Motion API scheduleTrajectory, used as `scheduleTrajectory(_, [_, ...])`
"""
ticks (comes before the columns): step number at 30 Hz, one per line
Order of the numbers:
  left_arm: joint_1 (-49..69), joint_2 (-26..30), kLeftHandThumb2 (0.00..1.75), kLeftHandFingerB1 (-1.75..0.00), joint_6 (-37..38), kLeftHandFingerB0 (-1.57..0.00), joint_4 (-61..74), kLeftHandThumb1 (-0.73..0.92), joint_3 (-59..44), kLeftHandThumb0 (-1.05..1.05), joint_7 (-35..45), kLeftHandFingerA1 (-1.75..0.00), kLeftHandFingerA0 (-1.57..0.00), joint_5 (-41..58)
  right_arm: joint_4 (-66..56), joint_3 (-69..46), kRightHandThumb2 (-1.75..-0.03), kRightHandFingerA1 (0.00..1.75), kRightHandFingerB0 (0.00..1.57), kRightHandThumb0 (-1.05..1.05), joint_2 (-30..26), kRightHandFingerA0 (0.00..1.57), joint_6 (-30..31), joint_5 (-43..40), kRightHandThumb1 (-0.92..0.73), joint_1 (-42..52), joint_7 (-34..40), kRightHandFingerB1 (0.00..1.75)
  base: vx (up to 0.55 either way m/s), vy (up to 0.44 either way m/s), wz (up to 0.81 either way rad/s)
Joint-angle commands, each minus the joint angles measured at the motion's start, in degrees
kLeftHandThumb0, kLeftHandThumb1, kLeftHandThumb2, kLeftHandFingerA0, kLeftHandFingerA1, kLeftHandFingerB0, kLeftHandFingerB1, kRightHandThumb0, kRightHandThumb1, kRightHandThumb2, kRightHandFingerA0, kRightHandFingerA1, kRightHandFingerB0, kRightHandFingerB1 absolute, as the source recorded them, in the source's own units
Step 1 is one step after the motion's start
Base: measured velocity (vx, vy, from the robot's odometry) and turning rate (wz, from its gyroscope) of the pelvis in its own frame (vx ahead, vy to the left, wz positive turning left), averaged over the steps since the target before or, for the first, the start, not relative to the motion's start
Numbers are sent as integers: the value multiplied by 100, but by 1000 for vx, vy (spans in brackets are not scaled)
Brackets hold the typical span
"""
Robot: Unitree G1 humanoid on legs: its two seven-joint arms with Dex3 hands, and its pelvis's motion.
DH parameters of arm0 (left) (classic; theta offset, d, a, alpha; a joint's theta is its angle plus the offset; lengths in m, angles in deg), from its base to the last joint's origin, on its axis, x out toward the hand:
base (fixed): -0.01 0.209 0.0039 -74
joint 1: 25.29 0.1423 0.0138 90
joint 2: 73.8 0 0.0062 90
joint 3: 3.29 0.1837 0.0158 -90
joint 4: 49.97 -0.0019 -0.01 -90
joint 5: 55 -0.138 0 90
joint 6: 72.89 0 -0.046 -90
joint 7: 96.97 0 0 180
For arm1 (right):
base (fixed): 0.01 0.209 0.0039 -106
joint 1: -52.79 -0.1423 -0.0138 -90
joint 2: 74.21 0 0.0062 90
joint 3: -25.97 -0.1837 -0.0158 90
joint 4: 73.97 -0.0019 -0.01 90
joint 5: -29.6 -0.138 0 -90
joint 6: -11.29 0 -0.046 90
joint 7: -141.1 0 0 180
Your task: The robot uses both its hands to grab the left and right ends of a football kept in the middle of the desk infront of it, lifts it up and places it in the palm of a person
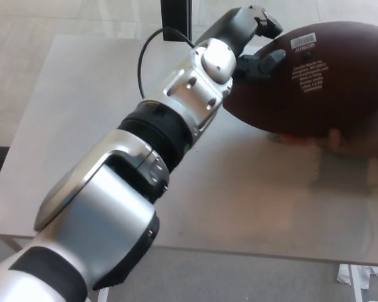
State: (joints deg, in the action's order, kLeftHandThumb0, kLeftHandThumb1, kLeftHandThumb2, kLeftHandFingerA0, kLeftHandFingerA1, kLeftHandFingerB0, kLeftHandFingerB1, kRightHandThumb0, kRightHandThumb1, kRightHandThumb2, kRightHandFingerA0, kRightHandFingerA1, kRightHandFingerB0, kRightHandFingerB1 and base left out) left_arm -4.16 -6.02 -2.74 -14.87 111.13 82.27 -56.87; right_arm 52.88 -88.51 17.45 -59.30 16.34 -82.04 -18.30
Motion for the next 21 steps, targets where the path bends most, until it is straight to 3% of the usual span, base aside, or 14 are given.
scheduleTrajectory(1, [670,822,62,-35,-818,-19,1586,75,-762,-58,645,-82,-49,249,-787,305,-102,18,0,-86,-836,0,510,98,-70,327,-932,11,0,0,0])
scheduleTrajectory(4, [1002,1057,101,-49,-842,-6,2109,51,-1057,-42,730,-74,-48,333,-1217,283,-88,14,0,-78,-1071,0,670,-37,-64,544,-1155,2,0,0,0])
scheduleTrajectory(5, [1147,1131,62,-39,-842,-22,2315,74,-1180,-58,729,-79,-46,376,-1418,216,-102,11,0,-94,-1130,0,676,-129,-71,672,-1258,6,0,0,0])
scheduleTrajectory(6, [1500,1325,94,-50,-855,-19,2829,58,-1546,-63,645,-80,-51,517,-1984,18,-103,16,0,-89,-1333,0,1030,-360,-68,919,-1375,16,0,0,0])
scheduleTrajectory(9, [2108,1646,63,-38,-772,-21,3814,77,-2019,-63,590,-83,-45,585,-3174,-242,-105,20,1,-92,-1690,3,1767,-658,-71,1505,-1539,12,0,0,0])
scheduleTrajectory(11, [2518,1806,96,-45,-949,-9,4644,61,-2479,-64,591,-65,-31,796,-3965,-550,-106,14,0,-89,-1853,1,1984,-1000,-72,2007,-1790,11,0,0,0])
scheduleTrajectory(13, [2964,2020,60,-32,-1057,-25,5460,71,-2925,-53,697,-45,-43,1005,-4122,-702,-106,14,0,-89,-1875,1,2125,-1176,-72,2126,-1867,11,0,0,0])
scheduleTrajectory(14, [3384,2169,84,-42,-1009,-18,6075,62,-3264,-56,829,-51,-34,1176,-4516,-1037,-102,117,3,-84,-1858,99,2505,-1478,-67,2345,-1784,28,0,0,0])
scheduleTrajectory(15, [3831,2302,84,-42,-959,-18,6713,62,-3640,-56,980,-51,-34,1392,-5110,-1539,-102,117,3,-84,-1850,99,3085,-1929,-67,2659,-1660,28,0,0,0])
scheduleTrajectory(16, [3836,2283,64,-32,-965,-12,6725,82,-3627,-74,968,-54,-28,1385,-5279,-1682,-101,16,11,-89,-1821,1,2735,-2020,-65,2975,-1906,24,0,0,0])
scheduleTrajectory(17, [4333,2302,64,-40,-1289,-18,7608,78,-4224,-78,1017,-59,-26,1802,-5348,-1751,-101,16,11,-89,-1797,1,2585,-2062,-65,3135,-2018,24,0,0,0])
scheduleTrajectory(18, [4824,2368,64,-38,-1360,-16,8291,80,-4718,-79,1113,-57,-28,2034,-5630,-2311,-63,55,23,-80,-1736,63,2439,-2399,-76,3772,-2392,32,0,0,0])
scheduleTrajectory(19, [5120,2386,101,-46,-1336,-9,8576,63,-5044,-75,1182,-60,-23,2214,-5888,-2654,-63,42,22,-78,-1672,13,2330,-2619,-74,4195,-2618,32,0,0,0])
scheduleTrajectory(21, [5790,2477,99,-44,-1277,-7,8952,65,-5869,-76,1449,-56,-18,2698,-6258,-3047,-63,45,21,-78,-1527,16,2186,-2846,-75,4834,-2900,33,0,0,0])
